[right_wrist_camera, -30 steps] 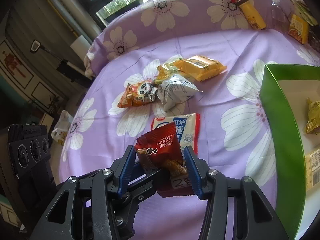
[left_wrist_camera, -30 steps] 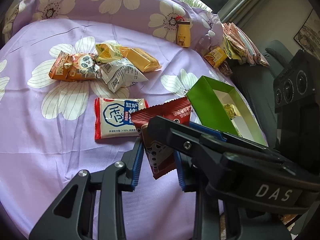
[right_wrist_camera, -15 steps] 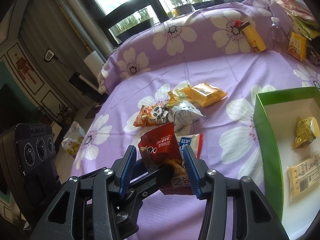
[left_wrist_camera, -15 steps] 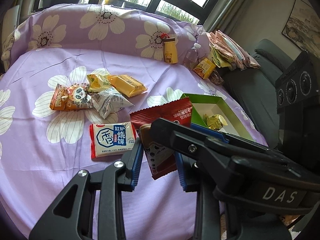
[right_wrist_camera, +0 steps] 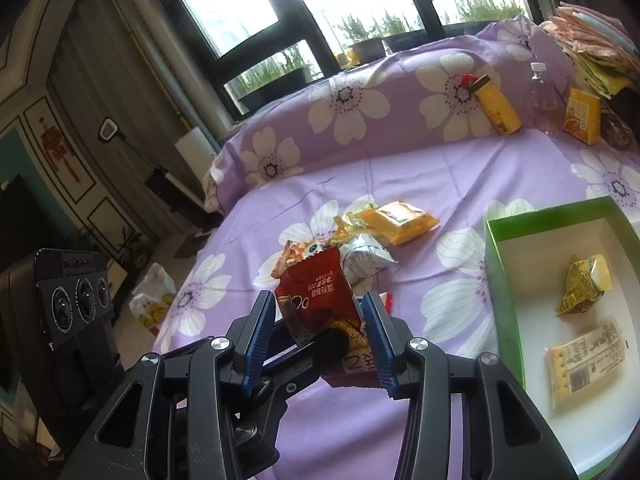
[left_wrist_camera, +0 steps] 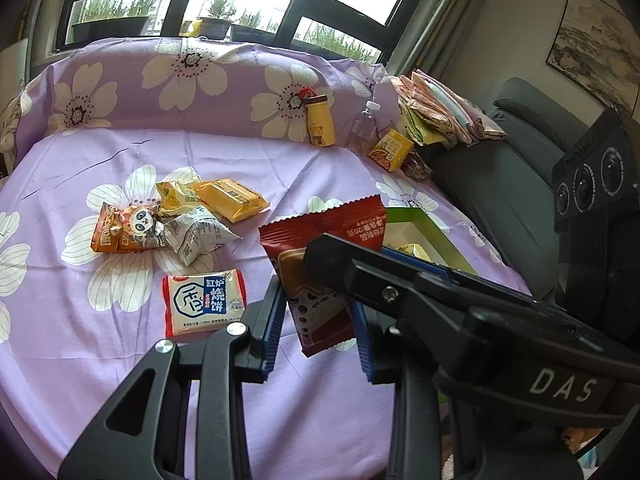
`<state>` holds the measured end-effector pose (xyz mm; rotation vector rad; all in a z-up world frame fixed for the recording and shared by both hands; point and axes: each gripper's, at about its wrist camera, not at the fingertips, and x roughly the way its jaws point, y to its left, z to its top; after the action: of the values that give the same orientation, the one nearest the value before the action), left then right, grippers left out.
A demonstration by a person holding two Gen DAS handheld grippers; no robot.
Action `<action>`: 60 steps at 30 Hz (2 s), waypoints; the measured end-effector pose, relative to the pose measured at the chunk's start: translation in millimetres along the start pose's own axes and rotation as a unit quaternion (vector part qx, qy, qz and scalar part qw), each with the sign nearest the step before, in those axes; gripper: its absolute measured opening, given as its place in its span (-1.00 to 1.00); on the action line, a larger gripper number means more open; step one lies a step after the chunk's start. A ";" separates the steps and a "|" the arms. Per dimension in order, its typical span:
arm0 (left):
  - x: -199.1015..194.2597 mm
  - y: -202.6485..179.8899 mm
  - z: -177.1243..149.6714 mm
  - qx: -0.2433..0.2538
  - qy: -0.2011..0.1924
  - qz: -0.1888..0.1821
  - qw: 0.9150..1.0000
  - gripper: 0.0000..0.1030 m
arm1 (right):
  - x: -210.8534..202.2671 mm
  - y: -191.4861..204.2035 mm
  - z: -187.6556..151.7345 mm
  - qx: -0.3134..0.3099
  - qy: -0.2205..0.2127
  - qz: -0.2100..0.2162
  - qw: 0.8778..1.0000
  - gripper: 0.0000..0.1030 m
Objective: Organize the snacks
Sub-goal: 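Carry the red biscuit packet with the right gripper over the green box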
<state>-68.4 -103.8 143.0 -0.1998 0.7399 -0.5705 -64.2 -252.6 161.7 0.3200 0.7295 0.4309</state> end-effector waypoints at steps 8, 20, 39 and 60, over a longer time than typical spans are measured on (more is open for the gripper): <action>-0.3 -17.9 4.6 0.010 -0.006 -0.003 1.000 -0.37 | -15.1 -10.0 3.2 0.012 -0.015 0.006 1.000 -0.07; 7.5 -43.9 11.3 0.024 -0.005 -0.009 1.000 -0.37 | -36.5 -29.9 7.4 0.032 -0.035 0.006 0.999 -0.07; 39.5 -82.0 18.6 0.039 0.013 -0.031 0.999 -0.37 | -62.4 -73.9 12.8 0.072 -0.056 -0.012 0.996 -0.07; 87.1 -126.2 23.1 0.058 0.047 -0.071 0.995 -0.37 | -83.9 -136.8 13.0 0.136 -0.074 -0.044 0.987 -0.07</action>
<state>-53.6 -257.6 155.5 -0.1188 0.7857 -0.7614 -74.6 -413.3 160.5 0.5692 0.6538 0.2202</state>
